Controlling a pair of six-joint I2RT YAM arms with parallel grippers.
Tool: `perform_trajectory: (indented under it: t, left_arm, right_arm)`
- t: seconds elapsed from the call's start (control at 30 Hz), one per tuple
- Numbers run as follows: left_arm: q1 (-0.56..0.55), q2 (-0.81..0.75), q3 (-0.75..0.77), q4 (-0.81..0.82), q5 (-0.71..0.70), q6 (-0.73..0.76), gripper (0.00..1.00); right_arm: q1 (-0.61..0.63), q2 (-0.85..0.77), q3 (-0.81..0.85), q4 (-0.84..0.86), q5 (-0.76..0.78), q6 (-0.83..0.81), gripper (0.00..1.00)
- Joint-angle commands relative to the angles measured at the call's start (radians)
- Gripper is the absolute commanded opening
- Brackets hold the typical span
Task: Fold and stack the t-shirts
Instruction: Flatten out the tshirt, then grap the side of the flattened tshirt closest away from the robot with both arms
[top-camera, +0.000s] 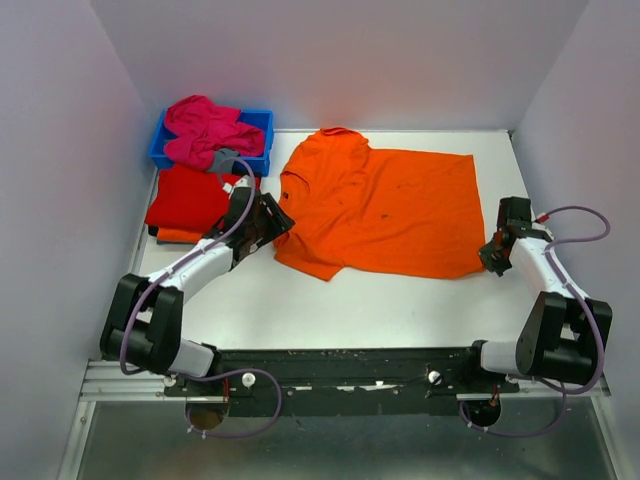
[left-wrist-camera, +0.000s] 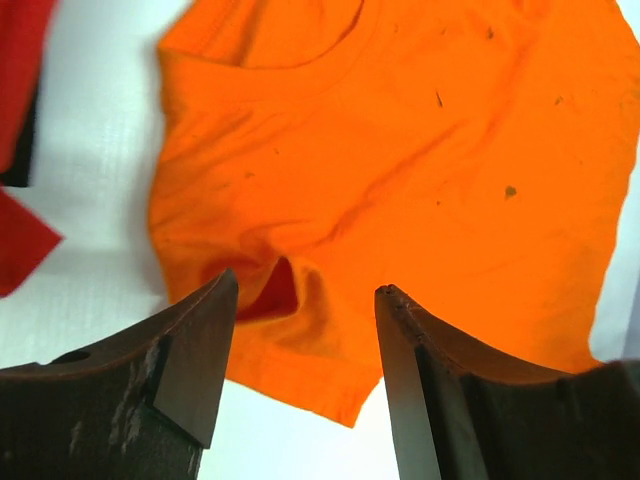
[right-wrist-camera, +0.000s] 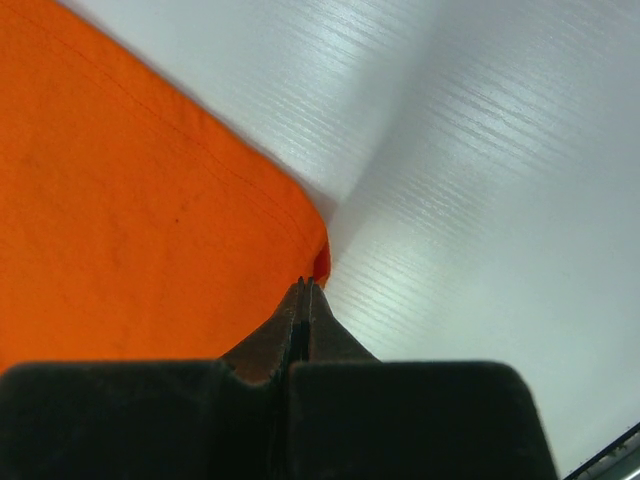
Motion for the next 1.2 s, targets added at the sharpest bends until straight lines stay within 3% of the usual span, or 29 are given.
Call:
perform_trajectory:
  t: [0.0, 0.3, 0.73, 1.1, 1.17]
  left_arm:
    - [0.01, -0.128, -0.033, -0.125, -0.114, 0.094, 0.69]
    - [0.01, -0.257, -0.171, -0.15, -0.128, 0.121, 0.57]
    - [0.01, -0.066, -0.151, -0.059, -0.059, 0.138, 0.56]
    - [0.01, 0.047, -0.113, -0.038, 0.007, 0.132, 0.5]
    - [0.01, 0.054, -0.113, -0.035, 0.014, 0.126, 0.45]
  right_arm:
    - [-0.006, -0.044, -0.034, 0.046, 0.009, 0.017, 0.01]
    - [-0.006, -0.041, -0.059, 0.074, -0.014, 0.02, 0.01]
    - [-0.006, -0.074, -0.077, 0.087, -0.019, 0.014, 0.01]
    - [-0.007, -0.067, -0.076, 0.087, -0.037, 0.006, 0.01]
    - [-0.006, -0.069, -0.074, 0.087, -0.037, 0.005, 0.01]
